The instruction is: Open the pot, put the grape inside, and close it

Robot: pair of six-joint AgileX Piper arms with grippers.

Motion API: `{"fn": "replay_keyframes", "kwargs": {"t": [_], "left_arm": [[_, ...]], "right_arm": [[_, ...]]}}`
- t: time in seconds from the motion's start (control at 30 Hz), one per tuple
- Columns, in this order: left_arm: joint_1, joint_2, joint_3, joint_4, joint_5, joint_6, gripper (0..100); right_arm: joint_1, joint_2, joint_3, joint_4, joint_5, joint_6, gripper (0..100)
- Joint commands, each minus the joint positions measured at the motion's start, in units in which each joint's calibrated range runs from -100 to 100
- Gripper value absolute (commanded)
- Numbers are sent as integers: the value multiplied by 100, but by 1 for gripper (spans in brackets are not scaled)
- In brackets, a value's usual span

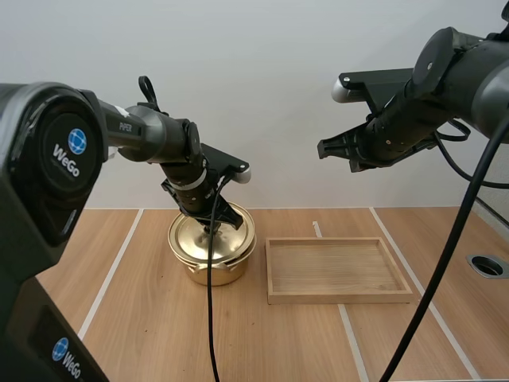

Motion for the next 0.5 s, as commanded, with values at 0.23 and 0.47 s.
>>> {"fn": "replay_keyframes", "kwargs": {"t": [0.23, 0.47], "left_arm": [[-5, 470, 8, -62, 10, -30, 0], [-5, 455, 8, -62, -11, -30, 0]], "right_arm": [[-23, -91, 17, 14, -109, -14, 0], [-23, -91, 17, 14, -109, -14, 0]]}}
